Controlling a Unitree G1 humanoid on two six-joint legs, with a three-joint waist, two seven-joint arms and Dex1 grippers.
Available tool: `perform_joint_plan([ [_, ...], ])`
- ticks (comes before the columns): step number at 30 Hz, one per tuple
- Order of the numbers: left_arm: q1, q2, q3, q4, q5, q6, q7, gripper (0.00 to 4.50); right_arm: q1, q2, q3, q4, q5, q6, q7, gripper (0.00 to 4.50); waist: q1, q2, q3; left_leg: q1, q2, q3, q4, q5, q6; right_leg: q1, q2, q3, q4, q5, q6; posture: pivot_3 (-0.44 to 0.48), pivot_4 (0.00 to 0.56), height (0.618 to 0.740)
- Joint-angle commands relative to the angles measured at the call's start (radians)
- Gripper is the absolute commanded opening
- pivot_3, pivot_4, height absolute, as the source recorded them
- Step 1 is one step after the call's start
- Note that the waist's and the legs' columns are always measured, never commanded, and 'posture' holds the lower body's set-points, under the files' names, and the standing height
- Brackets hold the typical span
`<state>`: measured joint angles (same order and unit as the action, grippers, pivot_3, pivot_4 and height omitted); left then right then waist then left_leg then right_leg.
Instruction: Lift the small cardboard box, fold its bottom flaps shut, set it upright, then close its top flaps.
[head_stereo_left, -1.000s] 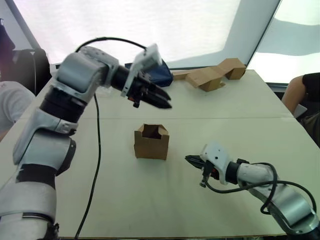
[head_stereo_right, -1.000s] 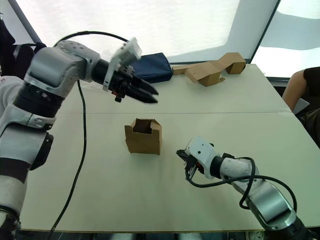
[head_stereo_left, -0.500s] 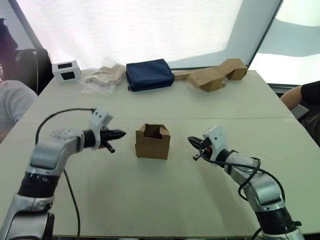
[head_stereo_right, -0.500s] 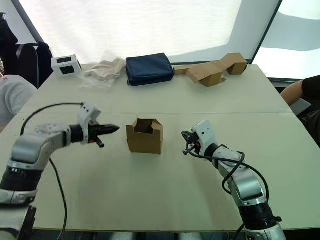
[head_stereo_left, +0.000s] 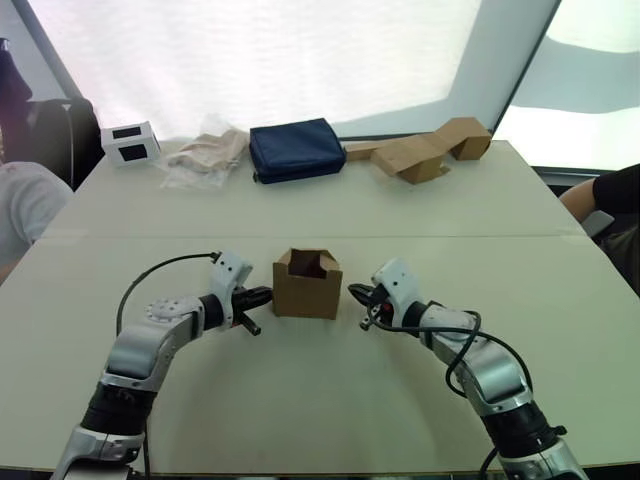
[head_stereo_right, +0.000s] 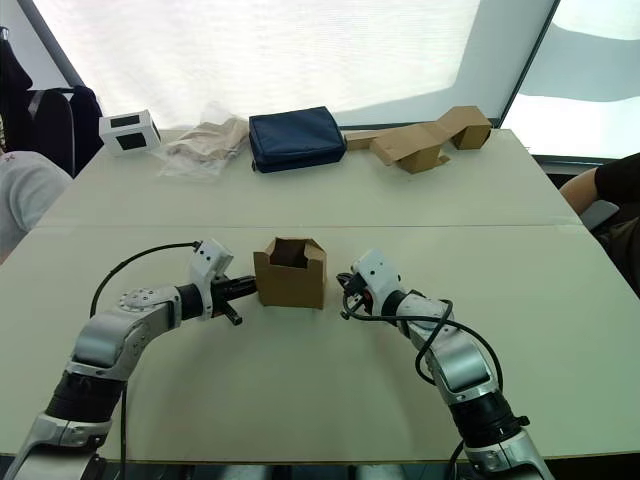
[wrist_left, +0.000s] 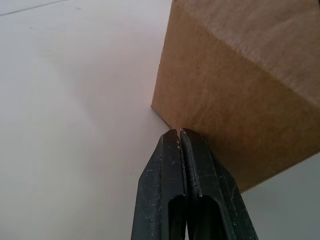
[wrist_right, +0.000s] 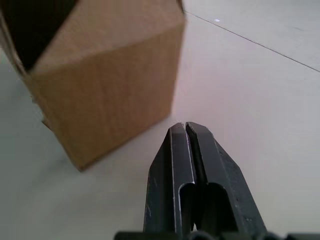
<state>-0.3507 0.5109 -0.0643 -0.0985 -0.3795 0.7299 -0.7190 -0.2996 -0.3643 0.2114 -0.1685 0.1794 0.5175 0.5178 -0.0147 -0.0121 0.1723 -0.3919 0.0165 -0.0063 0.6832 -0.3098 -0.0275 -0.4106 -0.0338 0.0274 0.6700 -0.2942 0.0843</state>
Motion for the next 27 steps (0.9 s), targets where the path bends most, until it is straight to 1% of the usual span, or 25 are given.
perform_joint_plan([
  [1, 0.015, -0.011, -0.039, -0.067, -0.018, -0.003, -0.035, 0.03, 0.033, 0.019, -0.019, -0.091, 0.057, 0.048, 0.017, 0.0, 0.001, 0.0, 0.0, 0.0, 0.0, 0.0, 0.0, 0.0, 0.0, 0.0, 0.0, 0.0, 0.0, 0.0, 0.0, 0.0, 0.15, 0.74],
  [4, 0.024, -0.017, -0.051, -0.08, -0.019, 0.009, -0.039, 0.03, 0.081, 0.012, -0.039, -0.142, 0.076, 0.099, 0.013, 0.0, 0.004, 0.0, 0.0, 0.0, 0.0, 0.0, 0.0, 0.0, 0.0, 0.0, -0.002, 0.0, 0.0, 0.0, 0.0, 0.0, 0.15, 0.74],
  [10, 0.056, -0.004, -0.085, -0.106, -0.018, 0.016, -0.069, 0.03, 0.181, -0.05, -0.076, -0.222, 0.07, 0.139, 0.022, 0.0, 0.002, 0.0, 0.0, 0.0, -0.001, 0.0, 0.0, 0.0, 0.0, 0.001, -0.001, 0.0, -0.001, 0.0, 0.0, 0.0, 0.15, 0.74],
  [17, 0.078, -0.01, -0.095, -0.111, -0.02, 0.017, -0.083, 0.03, 0.205, -0.058, -0.088, -0.213, 0.068, 0.137, 0.016, 0.0, 0.001, 0.0, -0.001, 0.001, 0.0, 0.0, 0.0, 0.0, 0.0, 0.002, 0.0, 0.0, -0.001, 0.0, 0.0, 0.0, 0.15, 0.74],
  [20, 0.078, -0.004, -0.082, -0.091, -0.004, 0.001, -0.071, 0.03, 0.213, -0.07, -0.096, -0.227, 0.075, 0.143, 0.023, 0.0, 0.001, 0.0, -0.001, 0.001, 0.0, 0.0, 0.0, 0.0, 0.0, 0.002, 0.0, 0.0, -0.001, 0.0, 0.0, 0.0, 0.15, 0.74],
  [23, 0.055, 0.014, -0.039, -0.05, 0.003, -0.018, -0.063, 0.03, 0.222, -0.08, -0.136, -0.266, 0.125, 0.186, 0.042, 0.0, 0.002, 0.0, -0.001, 0.001, 0.0, -0.001, 0.0, 0.0, 0.0, 0.002, 0.0, 0.0, -0.001, 0.0, 0.0, 0.0, 0.15, 0.74],
  [27, 0.043, 0.077, -0.003, -0.067, -0.042, -0.027, -0.144, 0.03, 0.234, -0.124, -0.165, -0.318, 0.159, 0.212, 0.071, 0.0, -0.003, 0.001, -0.001, 0.001, 0.0, -0.001, 0.0, 0.0, 0.0, 0.002, 0.001, 0.0, -0.001, 0.0, 0.0, 0.0, 0.15, 0.74],
])
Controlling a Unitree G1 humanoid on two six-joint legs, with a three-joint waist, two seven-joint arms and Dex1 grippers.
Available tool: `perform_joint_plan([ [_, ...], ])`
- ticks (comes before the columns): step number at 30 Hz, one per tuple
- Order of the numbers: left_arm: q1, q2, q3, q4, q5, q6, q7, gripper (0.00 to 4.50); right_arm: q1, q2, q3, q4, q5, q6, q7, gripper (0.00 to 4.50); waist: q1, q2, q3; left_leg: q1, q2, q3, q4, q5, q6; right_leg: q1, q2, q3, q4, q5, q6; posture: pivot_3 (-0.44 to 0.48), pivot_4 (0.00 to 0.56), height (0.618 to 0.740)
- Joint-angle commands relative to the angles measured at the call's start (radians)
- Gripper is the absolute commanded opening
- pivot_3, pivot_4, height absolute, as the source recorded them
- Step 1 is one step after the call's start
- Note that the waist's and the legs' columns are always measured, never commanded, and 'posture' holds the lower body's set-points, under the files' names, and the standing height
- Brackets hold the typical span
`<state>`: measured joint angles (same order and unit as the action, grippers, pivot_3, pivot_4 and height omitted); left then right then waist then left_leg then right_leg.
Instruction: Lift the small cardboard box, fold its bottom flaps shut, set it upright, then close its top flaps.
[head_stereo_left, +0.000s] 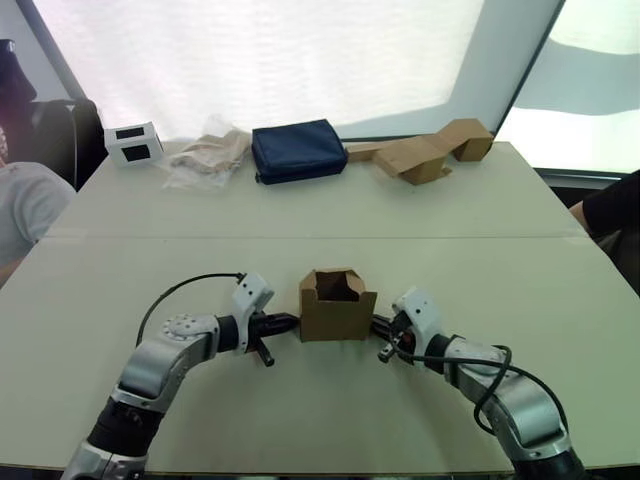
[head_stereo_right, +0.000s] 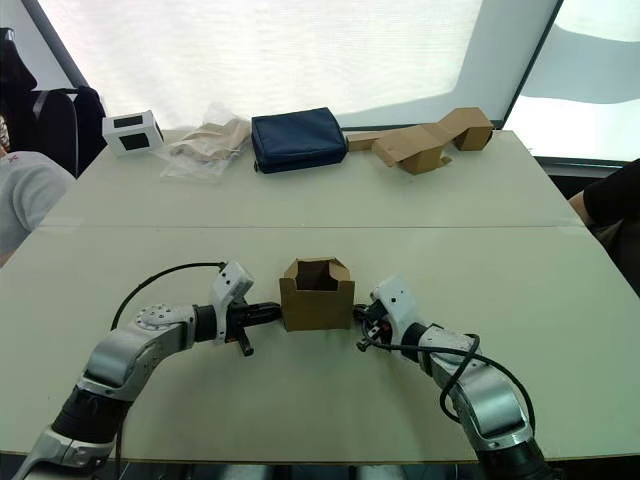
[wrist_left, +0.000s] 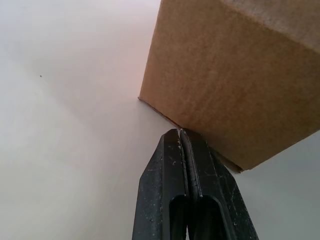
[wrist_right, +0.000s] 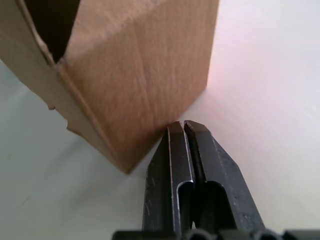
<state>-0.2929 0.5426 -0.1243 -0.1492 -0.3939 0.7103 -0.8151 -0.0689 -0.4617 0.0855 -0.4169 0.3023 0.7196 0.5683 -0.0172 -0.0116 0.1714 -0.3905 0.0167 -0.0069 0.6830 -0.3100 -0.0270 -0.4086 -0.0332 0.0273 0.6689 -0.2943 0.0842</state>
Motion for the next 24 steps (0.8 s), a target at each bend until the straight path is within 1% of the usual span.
perform_joint_plan([
  [1, -0.016, 0.066, 0.071, -0.021, -0.045, -0.012, -0.076, 0.03, 0.004, -0.045, -0.045, -0.082, 0.043, 0.017, 0.033, 0.0, 0.0, 0.0, 0.0, 0.0, 0.0, 0.0, 0.0, 0.0, 0.0, 0.0, 0.001, 0.0, 0.0, 0.0, 0.0, 0.0, 0.15, 0.74],
  [3, -0.031, 0.123, 0.115, -0.006, -0.087, -0.006, -0.146, 0.03, 0.007, -0.11, -0.056, -0.112, 0.05, 0.019, 0.077, 0.0, 0.002, 0.0, 0.0, 0.0, 0.001, 0.0, 0.0, 0.0, 0.0, 0.0, 0.001, 0.0, 0.0, 0.0, 0.0, 0.0, 0.15, 0.74],
  [5, -0.063, 0.161, 0.143, 0.023, -0.11, -0.001, -0.187, 0.03, -0.001, -0.163, -0.086, -0.126, 0.076, 0.014, 0.122, 0.0, 0.004, 0.0, 0.0, 0.0, 0.0, 0.0, 0.0, 0.0, 0.0, 0.0, 0.001, 0.0, 0.0, 0.0, 0.0, 0.0, 0.15, 0.74],
  [8, -0.123, 0.176, 0.147, 0.026, -0.14, 0.026, -0.212, 0.03, -0.037, -0.209, -0.129, -0.112, 0.121, -0.003, 0.18, 0.0, 0.006, 0.0, 0.0, 0.0, 0.0, -0.001, 0.0, 0.0, 0.0, 0.001, 0.001, -0.002, -0.002, 0.0, 0.0, 0.0, 0.15, 0.74],
  [11, -0.182, 0.167, 0.117, 0.016, -0.143, 0.03, -0.235, 0.03, -0.111, -0.238, -0.151, -0.064, 0.144, -0.032, 0.233, 0.0, 0.006, 0.0, 0.0, 0.0, 0.0, 0.0, 0.0, -0.001, 0.001, 0.001, 0.0, -0.002, -0.002, 0.0, 0.0, 0.0, 0.15, 0.74],
  [13, -0.21, 0.151, 0.082, 0.007, -0.137, 0.023, -0.251, 0.03, -0.174, -0.229, -0.138, -0.024, 0.16, -0.051, 0.26, 0.0, 0.005, 0.0, 0.0, 0.0, 0.0, 0.0, 0.0, -0.001, 0.001, 0.001, 0.0, -0.002, -0.003, 0.0, 0.0, 0.0, 0.15, 0.74],
  [16, -0.235, 0.125, 0.061, 0.008, -0.134, 0.017, -0.249, 0.03, -0.23, -0.21, -0.115, 0.005, 0.17, -0.06, 0.276, 0.0, 0.002, 0.0, 0.0, 0.0, 0.0, 0.0, 0.0, -0.001, 0.001, 0.001, 0.001, -0.001, -0.002, 0.0, 0.0, 0.0, 0.15, 0.74],
  [20, -0.243, 0.09, 0.059, -0.018, -0.151, 0.044, -0.227, 0.03, -0.237, -0.173, -0.089, -0.014, 0.201, -0.033, 0.263, 0.0, 0.003, 0.0, 0.0, 0.0, 0.001, -0.001, 0.0, -0.001, 0.001, 0.001, 0.002, -0.001, -0.002, 0.0, 0.0, 0.0, 0.15, 0.74],
  [24, -0.237, 0.07, 0.036, -0.018, -0.123, 0.016, -0.213, 0.03, -0.246, -0.155, -0.055, -0.014, 0.196, -0.037, 0.257, 0.0, 0.004, 0.0, 0.0, -0.001, 0.0, -0.001, 0.0, -0.001, 0.001, 0.001, 0.001, -0.001, -0.002, 0.0, 0.0, 0.0, 0.15, 0.74],
])
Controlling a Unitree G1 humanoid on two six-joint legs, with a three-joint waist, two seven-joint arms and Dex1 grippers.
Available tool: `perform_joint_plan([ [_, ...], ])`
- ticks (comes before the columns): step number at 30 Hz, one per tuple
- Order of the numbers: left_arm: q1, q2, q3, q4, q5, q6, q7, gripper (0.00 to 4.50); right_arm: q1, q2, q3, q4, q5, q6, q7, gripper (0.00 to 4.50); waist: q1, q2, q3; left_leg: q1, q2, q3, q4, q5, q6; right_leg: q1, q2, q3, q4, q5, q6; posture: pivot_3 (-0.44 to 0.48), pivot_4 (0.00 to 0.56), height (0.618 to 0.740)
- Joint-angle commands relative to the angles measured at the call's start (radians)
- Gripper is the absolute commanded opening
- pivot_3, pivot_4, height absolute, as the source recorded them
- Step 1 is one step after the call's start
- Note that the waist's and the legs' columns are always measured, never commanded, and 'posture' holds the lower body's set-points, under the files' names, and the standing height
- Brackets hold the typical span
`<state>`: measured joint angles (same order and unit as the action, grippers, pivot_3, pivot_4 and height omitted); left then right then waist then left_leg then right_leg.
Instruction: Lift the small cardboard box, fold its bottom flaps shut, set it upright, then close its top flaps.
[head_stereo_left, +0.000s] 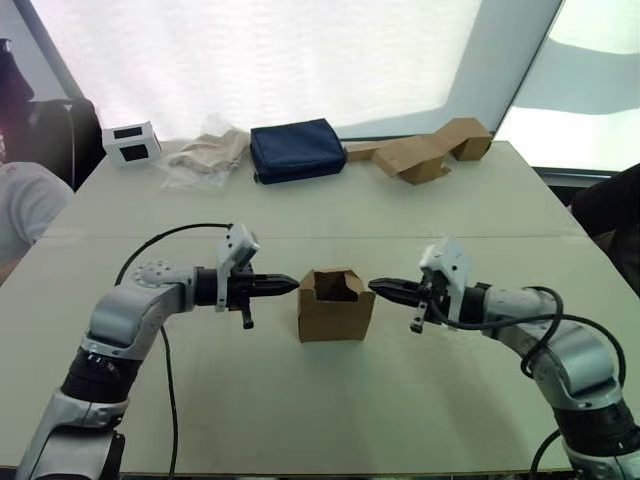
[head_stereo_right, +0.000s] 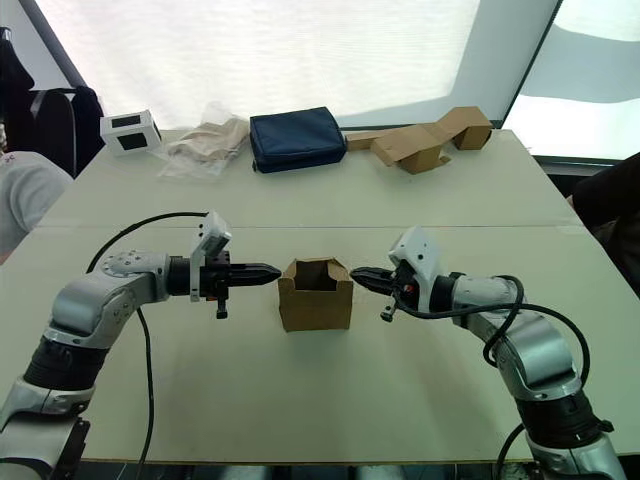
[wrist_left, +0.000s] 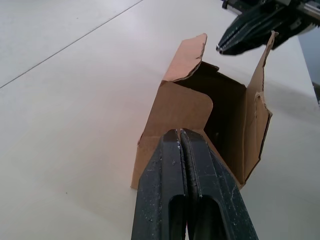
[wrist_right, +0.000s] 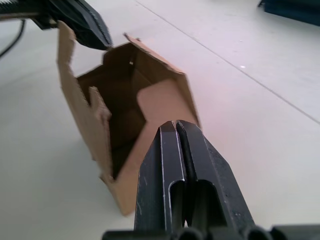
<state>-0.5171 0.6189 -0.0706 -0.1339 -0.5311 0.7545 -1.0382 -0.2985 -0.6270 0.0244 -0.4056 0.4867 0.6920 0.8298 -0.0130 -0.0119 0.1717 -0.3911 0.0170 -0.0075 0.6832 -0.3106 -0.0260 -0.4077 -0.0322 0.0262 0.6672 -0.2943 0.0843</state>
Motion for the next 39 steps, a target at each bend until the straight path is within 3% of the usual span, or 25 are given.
perform_joint_plan([
  [1, -0.012, -0.009, -0.022, -0.031, 0.019, -0.033, 0.011, 0.03, -0.02, 0.013, 0.013, -0.023, 0.009, -0.012, -0.006, 0.0, 0.0, 0.0, 0.0, 0.0, 0.0, 0.0, 0.0, 0.0, 0.0, 0.0, 0.0, 0.0, 0.0, 0.0, 0.0, 0.0, 0.15, 0.74],
  [12, -0.008, -0.022, -0.115, 0.014, 0.118, -0.14, 0.001, 0.03, -0.05, 0.025, 0.109, 0.06, -0.072, -0.067, 0.004, 0.0, 0.001, 0.0, 0.0, 0.0, 0.0, 0.0, 0.0, 0.0, 0.0, 0.0, 0.0, 0.0, 0.0, 0.0, 0.0, 0.0, 0.15, 0.74],
  [18, -0.016, -0.041, -0.102, 0.034, 0.121, -0.152, 0.011, 0.03, -0.072, 0.044, 0.095, 0.068, -0.056, -0.052, -0.004, 0.0, 0.0, 0.0, 0.0, 0.0, 0.0, 0.0, 0.0, 0.0, 0.0, 0.0, 0.0, 0.0, 0.0, 0.0, 0.0, 0.0, 0.15, 0.74],
  [24, -0.047, -0.054, 0.008, 0.048, 0.002, -0.061, 0.018, 0.03, -0.087, 0.055, 0.016, 0.056, 0.007, -0.032, -0.015, 0.0, 0.0, 0.0, 0.0, 0.0, 0.0, 0.0, 0.0, 0.0, 0.0, 0.0, 0.0, 0.0, 0.0, 0.0, 0.0, 0.0, 0.15, 0.74],
  [31, -0.101, -0.031, 0.106, 0.175, -0.02, -0.077, 0.005, 0.03, -0.079, 0.028, -0.148, -0.039, 0.161, 0.051, -0.045, 0.0, 0.0, 0.0, 0.0, 0.0, 0.0, 0.0, 0.0, 0.0, 0.0, 0.0, 0.0, 0.0, 0.0, 0.0, 0.0, 0.0, 0.15, 0.74],
  [35, -0.151, -0.025, 0.047, 0.339, 0.076, -0.194, -0.05, 0.03, -0.109, -0.001, -0.199, -0.122, 0.198, 0.092, -0.105, 0.0, 0.001, 0.0, 0.0, 0.0, 0.0, 0.0, 0.0, 0.0, 0.0, 0.0, 0.0, 0.0, 0.0, 0.0, 0.0, 0.0, 0.15, 0.74],
  [39, -0.24, -0.071, -0.04, 0.587, 0.164, -0.306, -0.158, 0.03, -0.088, -0.062, -0.14, -0.308, 0.332, 0.213, -0.095, 0.0, 0.003, 0.0, 0.0, 0.0, -0.001, 0.0, 0.0, 0.0, 0.0, 0.0, 0.001, -0.001, 0.0, 0.0, 0.0, 0.0, 0.15, 0.74],
])
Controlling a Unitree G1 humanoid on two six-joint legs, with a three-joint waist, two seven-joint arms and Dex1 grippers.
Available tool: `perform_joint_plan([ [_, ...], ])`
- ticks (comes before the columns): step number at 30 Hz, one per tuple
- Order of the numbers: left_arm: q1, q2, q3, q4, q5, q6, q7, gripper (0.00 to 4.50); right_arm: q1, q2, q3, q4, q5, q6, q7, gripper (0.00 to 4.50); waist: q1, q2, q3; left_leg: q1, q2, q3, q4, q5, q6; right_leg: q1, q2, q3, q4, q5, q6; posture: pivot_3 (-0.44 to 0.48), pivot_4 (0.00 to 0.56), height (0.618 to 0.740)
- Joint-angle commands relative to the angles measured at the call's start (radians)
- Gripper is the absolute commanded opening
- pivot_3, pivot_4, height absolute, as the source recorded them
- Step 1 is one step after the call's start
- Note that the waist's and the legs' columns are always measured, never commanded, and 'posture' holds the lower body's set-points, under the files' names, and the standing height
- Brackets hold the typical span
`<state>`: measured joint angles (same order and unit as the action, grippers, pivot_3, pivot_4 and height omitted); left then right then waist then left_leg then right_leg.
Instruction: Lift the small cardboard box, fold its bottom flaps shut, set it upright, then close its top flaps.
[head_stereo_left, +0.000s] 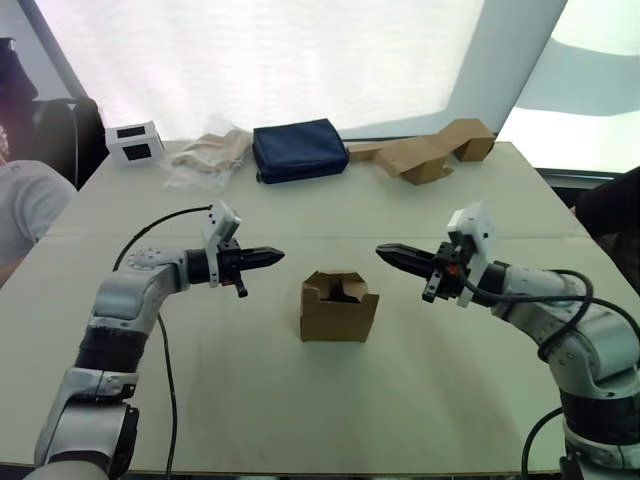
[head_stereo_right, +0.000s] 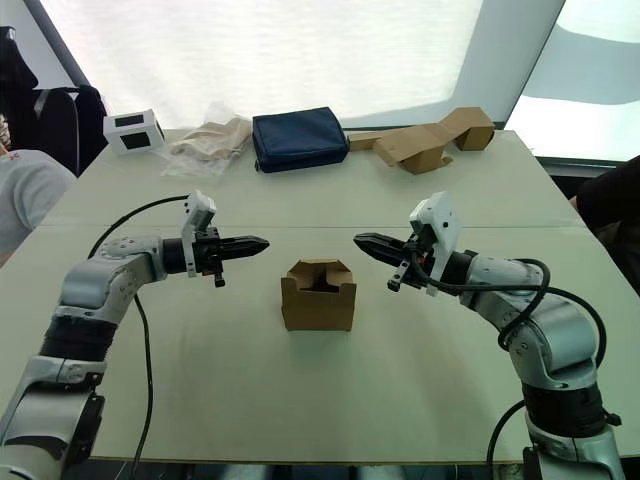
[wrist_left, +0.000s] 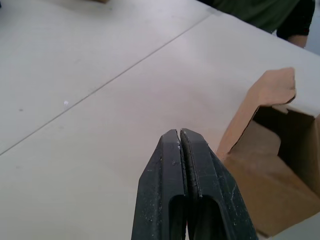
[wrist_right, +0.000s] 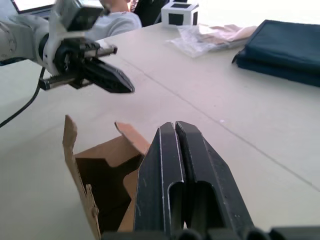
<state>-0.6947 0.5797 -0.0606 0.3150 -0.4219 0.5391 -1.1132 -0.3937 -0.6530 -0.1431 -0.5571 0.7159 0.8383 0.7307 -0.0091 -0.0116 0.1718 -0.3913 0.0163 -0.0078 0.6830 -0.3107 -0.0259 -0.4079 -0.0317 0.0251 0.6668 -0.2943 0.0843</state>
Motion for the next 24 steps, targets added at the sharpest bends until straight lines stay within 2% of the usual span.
perform_joint_plan([
  [1, -0.083, -0.05, -0.062, 0.194, 0.068, -0.109, -0.104, 0.03, 0.018, -0.039, 0.049, -0.184, 0.101, 0.07, -0.004, 0.0, 0.002, 0.0, 0.0, -0.001, 0.0, 0.0, 0.0, -0.001, 0.001, 0.0, 0.0, 0.0, -0.001, 0.0, 0.0, 0.0, 0.15, 0.74],
  [6, -0.147, -0.119, -0.102, 0.41, 0.144, -0.223, -0.165, 0.03, 0.067, -0.037, 0.14, -0.236, 0.034, 0.042, -0.062, 0.0, -0.005, -0.001, 0.0, -0.001, -0.001, 0.001, 0.001, -0.001, 0.001, 0.0, 0.0, 0.0, -0.001, 0.0, 0.0, 0.0, 0.15, 0.74],
  [9, -0.16, -0.145, -0.107, 0.463, 0.165, -0.251, -0.197, 0.03, 0.112, -0.066, 0.194, -0.259, -0.031, 0.011, -0.066, 0.0, -0.004, -0.001, 0.0, -0.001, -0.002, 0.001, 0.001, -0.001, 0.001, 0.0, 0.001, 0.0, 0.0, 0.0, 0.0, 0.0, 0.15, 0.74],
  [14, -0.154, -0.172, -0.102, 0.49, 0.183, -0.278, -0.233, 0.03, 0.133, -0.122, 0.316, -0.237, -0.236, -0.121, -0.065, 0.0, -0.005, -0.001, 0.0, -0.001, -0.001, 0.001, 0.001, -0.001, 0.001, -0.001, 0.001, 0.001, 0.0, 0.0, 0.0, 0.0, 0.15, 0.74],
  [24, -0.128, -0.201, -0.075, 0.447, 0.18, -0.267, -0.214, 0.03, 0.077, -0.067, 0.375, -0.141, -0.333, -0.182, -0.066, 0.0, -0.004, -0.001, 0.0, -0.001, 0.0, 0.0, 0.001, -0.001, 0.001, -0.001, 0.001, 0.001, 0.0, 0.0, 0.0, 0.0, 0.15, 0.74],
])
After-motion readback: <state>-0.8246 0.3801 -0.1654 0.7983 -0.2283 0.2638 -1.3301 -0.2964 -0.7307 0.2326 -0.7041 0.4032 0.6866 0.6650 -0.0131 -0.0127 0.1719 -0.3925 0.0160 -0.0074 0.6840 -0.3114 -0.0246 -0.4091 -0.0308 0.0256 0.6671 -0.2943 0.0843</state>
